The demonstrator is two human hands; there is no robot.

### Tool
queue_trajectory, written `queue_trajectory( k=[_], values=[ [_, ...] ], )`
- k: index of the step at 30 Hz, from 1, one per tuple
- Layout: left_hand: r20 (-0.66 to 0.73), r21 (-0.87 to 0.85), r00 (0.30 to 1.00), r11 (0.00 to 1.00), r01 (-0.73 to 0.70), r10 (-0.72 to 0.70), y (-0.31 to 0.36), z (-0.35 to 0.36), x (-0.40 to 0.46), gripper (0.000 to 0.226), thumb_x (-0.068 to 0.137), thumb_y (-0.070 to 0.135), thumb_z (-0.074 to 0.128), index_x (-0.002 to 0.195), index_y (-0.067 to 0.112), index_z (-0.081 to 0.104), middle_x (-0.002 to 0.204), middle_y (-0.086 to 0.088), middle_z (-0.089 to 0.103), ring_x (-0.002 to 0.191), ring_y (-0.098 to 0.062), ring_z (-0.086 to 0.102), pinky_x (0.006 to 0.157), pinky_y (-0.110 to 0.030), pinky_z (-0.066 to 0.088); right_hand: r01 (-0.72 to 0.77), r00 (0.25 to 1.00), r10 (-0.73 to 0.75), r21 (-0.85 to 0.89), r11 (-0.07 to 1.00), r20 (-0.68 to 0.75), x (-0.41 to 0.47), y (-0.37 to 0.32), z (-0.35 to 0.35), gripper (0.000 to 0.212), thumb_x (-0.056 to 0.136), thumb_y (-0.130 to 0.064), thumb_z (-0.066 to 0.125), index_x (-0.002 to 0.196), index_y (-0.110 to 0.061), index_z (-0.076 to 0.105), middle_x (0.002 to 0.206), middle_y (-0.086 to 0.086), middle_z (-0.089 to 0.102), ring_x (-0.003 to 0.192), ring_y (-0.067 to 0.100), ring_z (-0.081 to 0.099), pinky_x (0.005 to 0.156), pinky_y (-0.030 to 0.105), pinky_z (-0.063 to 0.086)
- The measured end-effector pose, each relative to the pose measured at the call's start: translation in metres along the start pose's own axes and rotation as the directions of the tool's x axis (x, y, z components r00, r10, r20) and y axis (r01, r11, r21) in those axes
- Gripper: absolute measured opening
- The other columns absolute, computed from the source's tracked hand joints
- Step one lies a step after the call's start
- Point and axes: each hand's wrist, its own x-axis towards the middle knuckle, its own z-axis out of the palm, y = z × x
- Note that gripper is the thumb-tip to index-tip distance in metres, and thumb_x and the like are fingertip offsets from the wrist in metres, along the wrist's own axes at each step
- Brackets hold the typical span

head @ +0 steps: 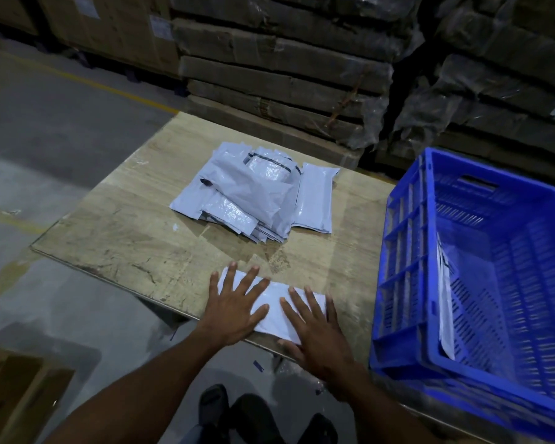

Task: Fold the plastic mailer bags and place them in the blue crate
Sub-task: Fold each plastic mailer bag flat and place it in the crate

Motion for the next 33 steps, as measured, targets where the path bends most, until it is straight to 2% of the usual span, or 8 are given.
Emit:
queue_trajectory(
  k=[4, 8, 12, 15, 19, 22, 26, 33],
  values=[
    [0.039, 0.013, 0.995, 0.996, -0.093, 0.093, -0.007, -0.014, -0.004, 0.082, 0.095, 0.078, 0.022, 0.164, 0.040, 0.001, 0.171, 0.012, -0.016, 0.157, -0.028, -0.022, 0.114, -0.076, -0.009, 0.054, 0.998, -0.055, 0.022, 0.998, 0.009, 0.008, 0.004, -0.003, 0.065, 0.098, -0.051, 0.037, 0.154, -0.017, 0.035, 0.160, 0.011, 0.036, 0.144, 0.035, 0.040, 0.108, 0.053, 0.044],
    [0.068, 0.148, 0.992, 0.982, -0.117, 0.108, -0.014, -0.024, -0.021, 0.097, 0.079, 0.062, 0.073, 0.157, 0.023, 0.031, 0.165, -0.009, 0.035, 0.151, -0.042, 0.028, 0.099, -0.081, 0.037, 0.058, 0.997, -0.055, 0.062, 0.996, -0.046, 0.011, 0.003, -0.017, 0.060, 0.100, -0.040, 0.036, 0.155, -0.017, 0.027, 0.162, 0.006, 0.030, 0.141, 0.037, 0.043, 0.108, 0.053, 0.044],
    [0.105, 0.096, 0.994, 0.995, -0.001, -0.009, -0.020, -0.028, -0.012, 0.116, 0.053, 0.039, 0.097, 0.151, 0.029, 0.035, 0.150, -0.015, 0.055, 0.132, -0.049, 0.055, 0.084, -0.075, 0.049, 0.305, 0.940, -0.318, -0.119, 0.945, -0.122, 0.001, -0.007, -0.033, 0.076, 0.087, -0.019, 0.049, 0.158, -0.025, 0.024, 0.165, -0.004, 0.026, 0.151, 0.044, 0.016, 0.112, 0.075, 0.017],
    [0.104, 0.042, 0.992, 0.996, -0.082, 0.077, -0.022, -0.030, -0.006, 0.108, 0.069, 0.031, 0.087, 0.155, 0.035, 0.021, 0.156, -0.015, 0.048, 0.140, -0.049, 0.046, 0.092, -0.075, 0.045, 0.490, 0.853, -0.515, -0.209, 0.846, -0.084, -0.004, -0.014, -0.024, 0.061, 0.087, -0.015, 0.054, 0.146, -0.029, 0.050, 0.158, -0.006, 0.041, 0.152, 0.044, 0.010, 0.109, 0.079, 0.019],
    [0.036, -0.049, 0.989, 0.989, -0.142, 0.144, -0.025, -0.029, -0.003, 0.090, 0.090, 0.034, 0.061, 0.157, 0.041, 0.002, 0.170, -0.011, 0.021, 0.155, -0.044, 0.019, 0.107, -0.075, 0.032, 0.388, 0.922, -0.374, -0.264, 0.883, 0.102, 0.012, -0.007, -0.038, 0.043, 0.076, -0.030, 0.075, 0.119, -0.032, 0.072, 0.135, -0.008, 0.064, 0.143, 0.037, 0.040, 0.096, 0.059, 0.052],
    [-0.157, -0.326, 0.987, 0.943, -0.073, 0.022, -0.025, -0.022, -0.006, 0.093, 0.094, 0.051, 0.047, 0.162, 0.036, -0.015, 0.174, -0.007, 0.000, 0.160, -0.033, 0.004, 0.121, -0.066, 0.021, 0.370, 0.918, -0.393, -0.247, 0.895, -0.049, 0.019, -0.001, -0.054, 0.033, 0.085, -0.016, 0.055, 0.111, -0.021, 0.075, 0.126, -0.002, 0.069, 0.124, 0.034, 0.061, 0.073, 0.041, 0.061],
    [-0.214, -0.450, 0.967, 0.893, 0.027, -0.137, -0.008, -0.006, -0.009, 0.107, 0.089, 0.068, 0.042, 0.163, 0.015, -0.014, 0.172, -0.007, -0.018, 0.159, -0.026, -0.011, 0.126, -0.051, 0.005, 0.239, 0.949, -0.252, -0.092, 0.967, -0.190, 0.010, 0.011, -0.091, 0.053, 0.067, -0.005, 0.084, 0.117, -0.013, 0.068, 0.130, 0.005, 0.067, 0.086, 0.029, 0.072, 0.044, 0.036, 0.056],
    [0.030, -0.152, 0.998, 0.987, -0.044, 0.050, 0.057, -0.002, 0.018, 0.089, 0.096, 0.060, 0.035, 0.165, 0.017, 0.001, 0.172, -0.016, -0.008, 0.158, -0.037, -0.007, 0.124, -0.058, -0.002, 0.073, 0.841, -0.026, 0.066, 0.995, -0.540, -0.002, 0.056, -0.165, 0.040, 0.091, -0.019, 0.051, 0.124, -0.007, 0.068, 0.135, 0.007, 0.065, 0.101, 0.026, 0.072, 0.072, 0.035, 0.059]
  ],
)
